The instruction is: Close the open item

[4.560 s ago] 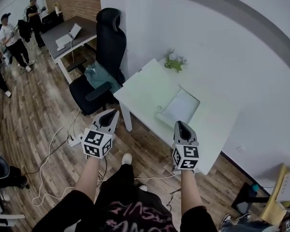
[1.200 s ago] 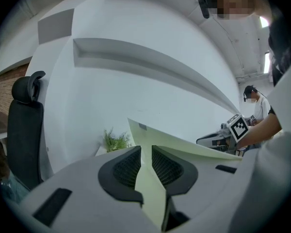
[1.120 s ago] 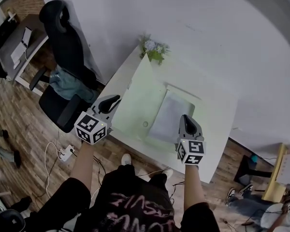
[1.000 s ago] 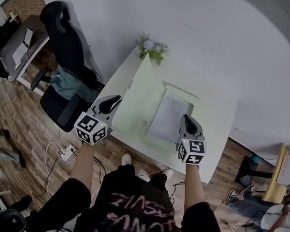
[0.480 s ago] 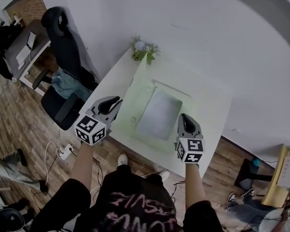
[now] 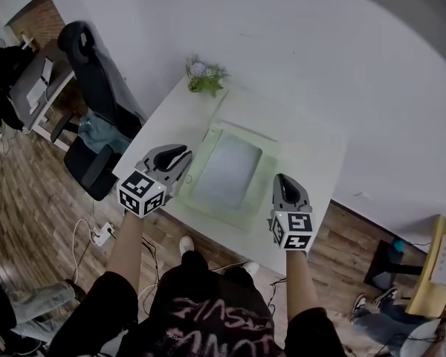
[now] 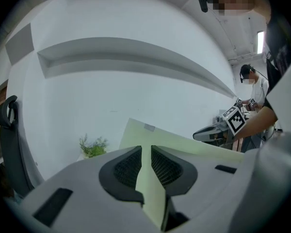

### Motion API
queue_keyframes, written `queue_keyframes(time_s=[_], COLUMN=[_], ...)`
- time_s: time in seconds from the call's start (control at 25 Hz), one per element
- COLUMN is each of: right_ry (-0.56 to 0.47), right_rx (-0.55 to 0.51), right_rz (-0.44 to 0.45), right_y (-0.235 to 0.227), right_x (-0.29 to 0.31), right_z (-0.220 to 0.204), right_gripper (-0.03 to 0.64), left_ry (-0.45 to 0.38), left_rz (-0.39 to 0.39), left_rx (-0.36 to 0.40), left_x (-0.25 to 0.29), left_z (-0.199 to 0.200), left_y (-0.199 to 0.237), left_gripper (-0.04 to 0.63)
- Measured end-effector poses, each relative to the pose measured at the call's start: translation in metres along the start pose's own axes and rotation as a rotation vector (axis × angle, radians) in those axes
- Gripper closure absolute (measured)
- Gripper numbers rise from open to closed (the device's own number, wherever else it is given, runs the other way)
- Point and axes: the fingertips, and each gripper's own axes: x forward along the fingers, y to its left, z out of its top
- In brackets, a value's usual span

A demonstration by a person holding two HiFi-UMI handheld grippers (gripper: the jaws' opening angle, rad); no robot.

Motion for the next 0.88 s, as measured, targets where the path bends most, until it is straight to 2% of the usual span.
queue_keyframes(time_s=[0.48, 0.88], right_ry=[0.008, 0.044], right_rx=[0.012, 0.036], right_rz=[0.013, 0.025], right_y=[-0.048, -0.078], right_x=[-0.034, -0.046], right_z=[-0.023, -0.052], right_gripper=[0.589, 0.589], left_ry=[0.062, 0.174], left_rz=[-0.003, -0.081], left_rx=[0.007, 0.029], left_x=[0.045, 0.088], left_z=[-0.003, -0.035], left_y=[-0.051, -0.113], left_gripper=[0.523, 0.523])
